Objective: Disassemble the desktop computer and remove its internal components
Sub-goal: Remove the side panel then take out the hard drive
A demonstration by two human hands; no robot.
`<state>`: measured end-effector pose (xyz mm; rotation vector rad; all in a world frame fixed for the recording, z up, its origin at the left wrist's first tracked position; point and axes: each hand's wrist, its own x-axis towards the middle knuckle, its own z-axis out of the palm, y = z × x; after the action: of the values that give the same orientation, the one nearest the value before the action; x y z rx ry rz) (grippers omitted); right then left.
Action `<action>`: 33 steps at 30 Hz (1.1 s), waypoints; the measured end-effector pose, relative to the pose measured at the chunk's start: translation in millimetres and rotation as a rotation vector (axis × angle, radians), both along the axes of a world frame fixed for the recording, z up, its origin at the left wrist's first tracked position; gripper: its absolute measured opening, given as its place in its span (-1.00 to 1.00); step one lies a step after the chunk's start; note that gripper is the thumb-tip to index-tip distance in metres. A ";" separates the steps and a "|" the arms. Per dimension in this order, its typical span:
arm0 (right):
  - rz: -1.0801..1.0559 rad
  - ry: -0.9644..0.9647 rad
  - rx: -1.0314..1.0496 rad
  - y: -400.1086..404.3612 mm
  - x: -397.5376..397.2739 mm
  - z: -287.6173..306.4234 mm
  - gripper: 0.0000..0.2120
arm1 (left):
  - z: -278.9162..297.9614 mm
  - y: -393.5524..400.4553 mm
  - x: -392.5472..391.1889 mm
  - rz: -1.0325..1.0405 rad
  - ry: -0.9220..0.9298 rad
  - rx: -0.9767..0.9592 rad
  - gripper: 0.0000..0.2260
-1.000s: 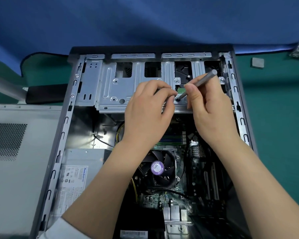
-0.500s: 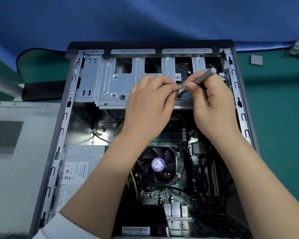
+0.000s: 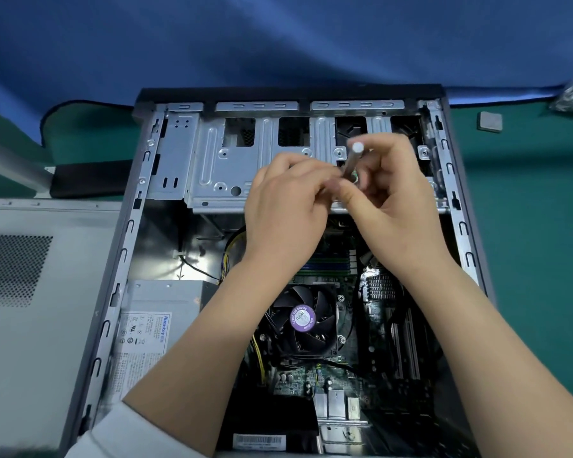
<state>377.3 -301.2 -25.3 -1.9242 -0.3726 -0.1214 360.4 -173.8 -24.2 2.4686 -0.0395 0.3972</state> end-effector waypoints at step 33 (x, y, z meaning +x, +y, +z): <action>-0.028 -0.024 -0.122 -0.4 -7.4 1.3 -0.85 | -1.2 -1.4 1.4 0.075 0.116 -0.109 -0.71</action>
<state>369.9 -301.7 -24.0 -2.0508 -0.3762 -0.1427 361.8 -175.3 -25.3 2.3860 0.1196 0.2794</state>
